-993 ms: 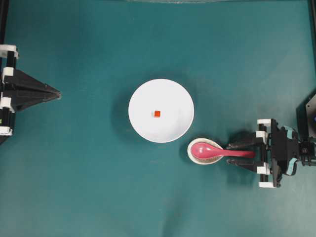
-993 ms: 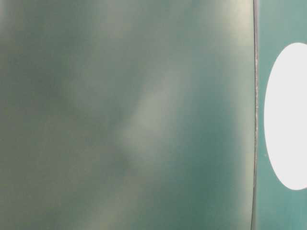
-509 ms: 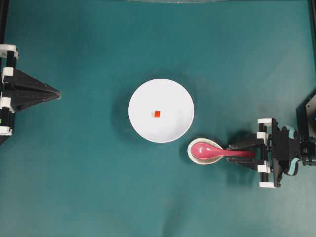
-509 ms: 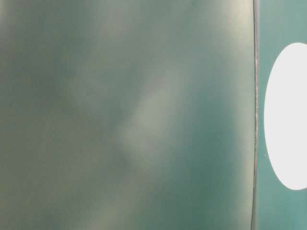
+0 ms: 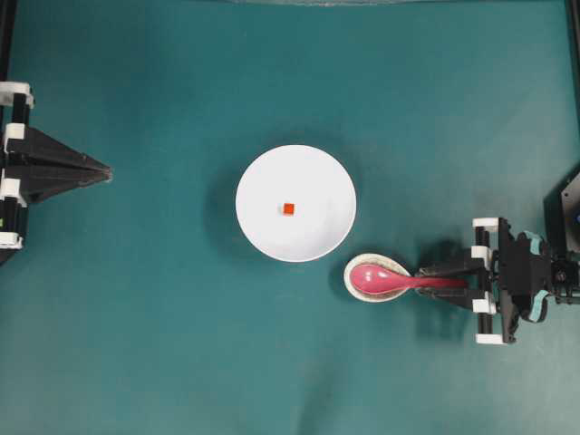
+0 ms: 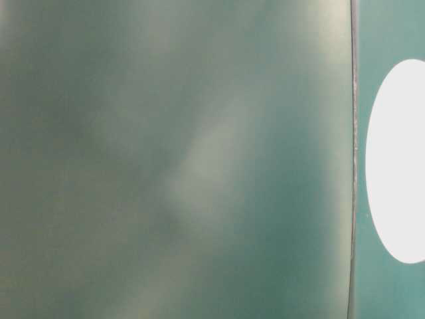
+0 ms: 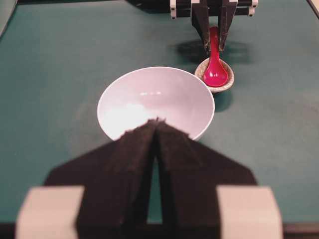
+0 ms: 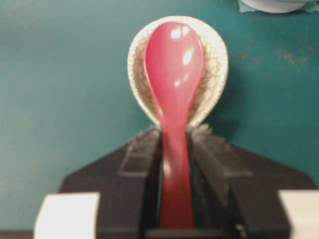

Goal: Grip the spoon and scoop the red block from the bowl with right arm.
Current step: 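Close the right gripper on the pink spoon handle, then lift the spoon with the right gripper and swing it over the bowl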

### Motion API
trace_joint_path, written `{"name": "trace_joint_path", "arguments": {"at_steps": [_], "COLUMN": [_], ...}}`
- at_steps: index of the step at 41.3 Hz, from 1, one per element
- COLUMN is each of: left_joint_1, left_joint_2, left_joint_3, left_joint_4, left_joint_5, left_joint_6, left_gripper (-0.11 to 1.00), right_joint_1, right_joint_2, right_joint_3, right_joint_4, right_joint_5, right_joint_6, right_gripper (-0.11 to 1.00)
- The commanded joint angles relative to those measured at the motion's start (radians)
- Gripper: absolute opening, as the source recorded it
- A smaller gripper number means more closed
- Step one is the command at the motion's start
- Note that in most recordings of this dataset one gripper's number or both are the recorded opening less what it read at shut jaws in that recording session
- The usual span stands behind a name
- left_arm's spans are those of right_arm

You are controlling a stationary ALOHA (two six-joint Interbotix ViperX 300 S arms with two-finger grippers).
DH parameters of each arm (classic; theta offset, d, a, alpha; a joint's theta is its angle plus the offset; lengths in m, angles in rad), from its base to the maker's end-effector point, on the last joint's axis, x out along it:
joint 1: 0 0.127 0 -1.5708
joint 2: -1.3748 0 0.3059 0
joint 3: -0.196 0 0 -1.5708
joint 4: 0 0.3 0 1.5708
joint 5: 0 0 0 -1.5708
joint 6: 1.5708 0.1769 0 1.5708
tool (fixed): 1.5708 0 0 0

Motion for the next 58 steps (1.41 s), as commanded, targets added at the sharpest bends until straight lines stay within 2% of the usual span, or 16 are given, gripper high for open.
{"name": "trace_joint_path", "arguments": {"at_steps": [1, 19, 34, 37, 45, 50, 58], "left_joint_1": [0.002, 0.002, 0.002, 0.0, 0.002, 0.0, 0.002], "left_joint_2": [0.006, 0.008, 0.011, 0.011, 0.011, 0.009, 0.005], "left_joint_3": [-0.017, -0.018, -0.017, -0.017, -0.018, -0.018, -0.018], "left_joint_4": [0.002, 0.002, -0.003, -0.003, -0.003, -0.005, -0.005], "left_joint_5": [-0.009, -0.009, -0.002, -0.002, -0.003, -0.002, -0.002], "left_joint_6": [0.0, 0.0, -0.009, -0.009, -0.011, -0.014, -0.051], "left_gripper": [0.0, 0.0, 0.0, 0.0, 0.0, 0.0, 0.0], "right_joint_1": [0.006, 0.006, 0.006, 0.006, -0.005, -0.04, -0.114], "right_joint_2": [-0.006, -0.023, -0.14, -0.169, -0.253, -0.313, -0.4], "right_joint_3": [-0.006, -0.018, -0.02, -0.025, -0.049, -0.066, -0.077], "right_joint_4": [-0.002, 0.0, -0.002, 0.0, 0.0, 0.002, 0.002], "right_joint_5": [-0.011, -0.008, 0.018, 0.028, 0.077, 0.16, 0.327], "right_joint_6": [-0.003, -0.005, -0.012, -0.029, -0.132, -0.184, -0.221], "right_gripper": [0.27, 0.25, 0.25, 0.25, 0.25, 0.25, 0.25]}}
